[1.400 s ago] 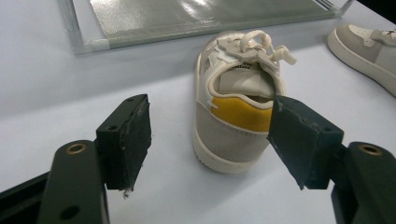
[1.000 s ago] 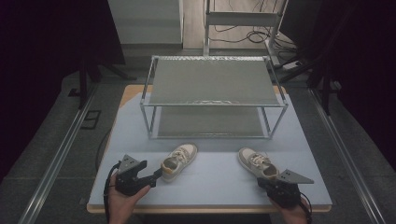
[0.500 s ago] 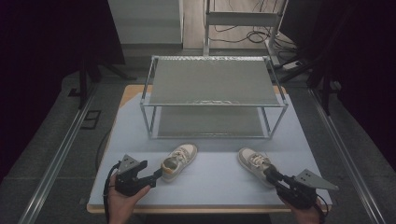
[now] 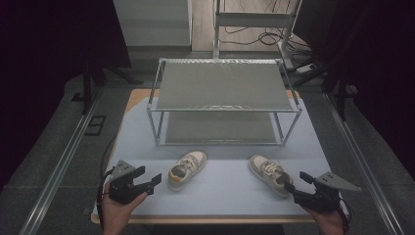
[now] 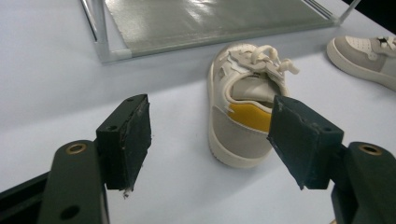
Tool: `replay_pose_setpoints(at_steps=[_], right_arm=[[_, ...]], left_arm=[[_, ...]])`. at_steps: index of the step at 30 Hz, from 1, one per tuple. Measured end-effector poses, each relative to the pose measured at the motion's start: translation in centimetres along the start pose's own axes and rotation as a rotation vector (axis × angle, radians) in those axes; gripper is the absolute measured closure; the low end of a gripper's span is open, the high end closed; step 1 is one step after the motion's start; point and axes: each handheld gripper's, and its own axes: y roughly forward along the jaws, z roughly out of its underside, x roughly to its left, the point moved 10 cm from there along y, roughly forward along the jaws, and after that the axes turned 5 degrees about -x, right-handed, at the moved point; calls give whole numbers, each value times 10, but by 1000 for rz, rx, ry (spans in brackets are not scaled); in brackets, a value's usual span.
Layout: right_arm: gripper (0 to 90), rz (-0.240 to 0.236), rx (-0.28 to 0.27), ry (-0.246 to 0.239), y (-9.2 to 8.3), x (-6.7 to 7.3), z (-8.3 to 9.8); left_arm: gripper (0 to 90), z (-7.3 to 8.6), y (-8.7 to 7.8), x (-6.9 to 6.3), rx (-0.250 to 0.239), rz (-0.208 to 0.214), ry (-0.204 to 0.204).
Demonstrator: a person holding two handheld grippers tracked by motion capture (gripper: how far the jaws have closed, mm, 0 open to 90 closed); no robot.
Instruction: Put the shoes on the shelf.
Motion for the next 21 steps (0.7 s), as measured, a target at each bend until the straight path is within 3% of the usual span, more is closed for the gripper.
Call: replay_pose_setpoints(at_steps=[12,16,21], right_arm=[[216,-47,82,11,19,5,2],[194,-52,110,9,25,8,5],[173,-44,148,8,34,9,11]], left_arm=[[285,5,17,-24,76,41,75],[197,4,27,-29,111,18,94],[152,3,41,-35,152,29,111]])
